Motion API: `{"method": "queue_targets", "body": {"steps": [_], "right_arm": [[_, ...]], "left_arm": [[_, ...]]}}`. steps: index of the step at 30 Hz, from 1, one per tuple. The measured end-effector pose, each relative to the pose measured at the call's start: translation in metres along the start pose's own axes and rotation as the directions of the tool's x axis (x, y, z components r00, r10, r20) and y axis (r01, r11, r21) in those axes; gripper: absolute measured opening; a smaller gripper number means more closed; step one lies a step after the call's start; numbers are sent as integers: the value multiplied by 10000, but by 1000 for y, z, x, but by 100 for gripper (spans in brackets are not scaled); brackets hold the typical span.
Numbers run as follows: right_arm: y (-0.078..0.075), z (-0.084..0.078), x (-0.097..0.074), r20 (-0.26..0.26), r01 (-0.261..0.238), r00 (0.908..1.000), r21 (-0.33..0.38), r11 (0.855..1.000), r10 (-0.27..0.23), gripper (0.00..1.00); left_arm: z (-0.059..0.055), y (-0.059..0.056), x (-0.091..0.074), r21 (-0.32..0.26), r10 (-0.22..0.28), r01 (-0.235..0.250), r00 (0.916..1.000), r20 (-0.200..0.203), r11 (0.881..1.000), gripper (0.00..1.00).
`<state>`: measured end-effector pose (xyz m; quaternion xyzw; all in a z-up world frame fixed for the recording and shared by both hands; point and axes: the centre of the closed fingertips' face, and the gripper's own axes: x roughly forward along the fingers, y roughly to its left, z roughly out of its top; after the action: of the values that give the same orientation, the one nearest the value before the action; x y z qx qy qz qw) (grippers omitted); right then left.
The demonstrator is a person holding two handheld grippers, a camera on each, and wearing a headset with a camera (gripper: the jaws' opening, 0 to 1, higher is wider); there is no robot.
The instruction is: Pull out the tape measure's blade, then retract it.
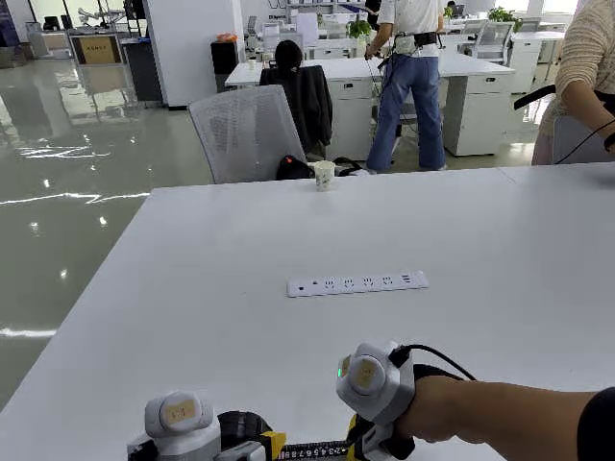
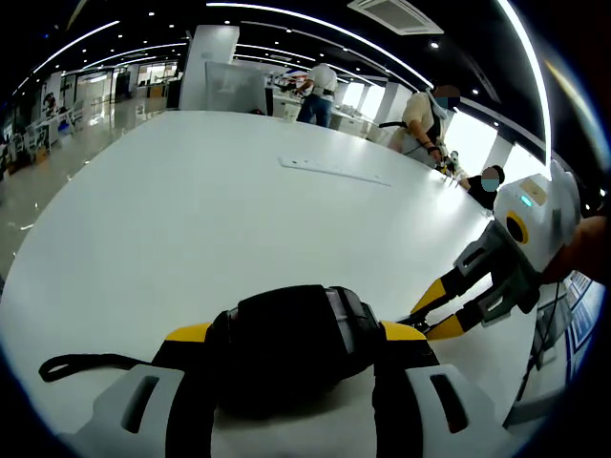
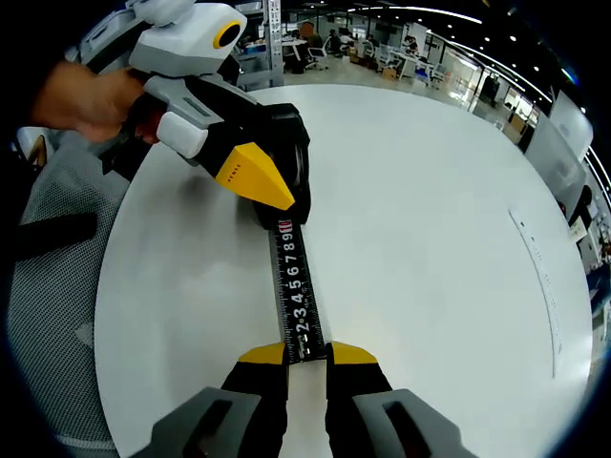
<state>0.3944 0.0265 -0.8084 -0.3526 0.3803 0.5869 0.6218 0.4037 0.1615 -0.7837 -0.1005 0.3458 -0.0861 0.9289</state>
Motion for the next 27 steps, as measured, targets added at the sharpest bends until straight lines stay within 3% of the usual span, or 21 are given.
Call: {"method": "queue_targets", "body": {"steps": [20, 27], "right_arm": [[1, 3, 4, 128, -23, 9999, -76, 10000, 24, 11], [2, 6, 6, 109, -22, 9999, -48, 10000, 23, 12]], "left_arm": [[0, 1, -1, -152, -125, 126, 9999, 31, 9998, 62], [-1, -1, 0, 117, -7, 7, 10000, -15, 9999, 61]]}}
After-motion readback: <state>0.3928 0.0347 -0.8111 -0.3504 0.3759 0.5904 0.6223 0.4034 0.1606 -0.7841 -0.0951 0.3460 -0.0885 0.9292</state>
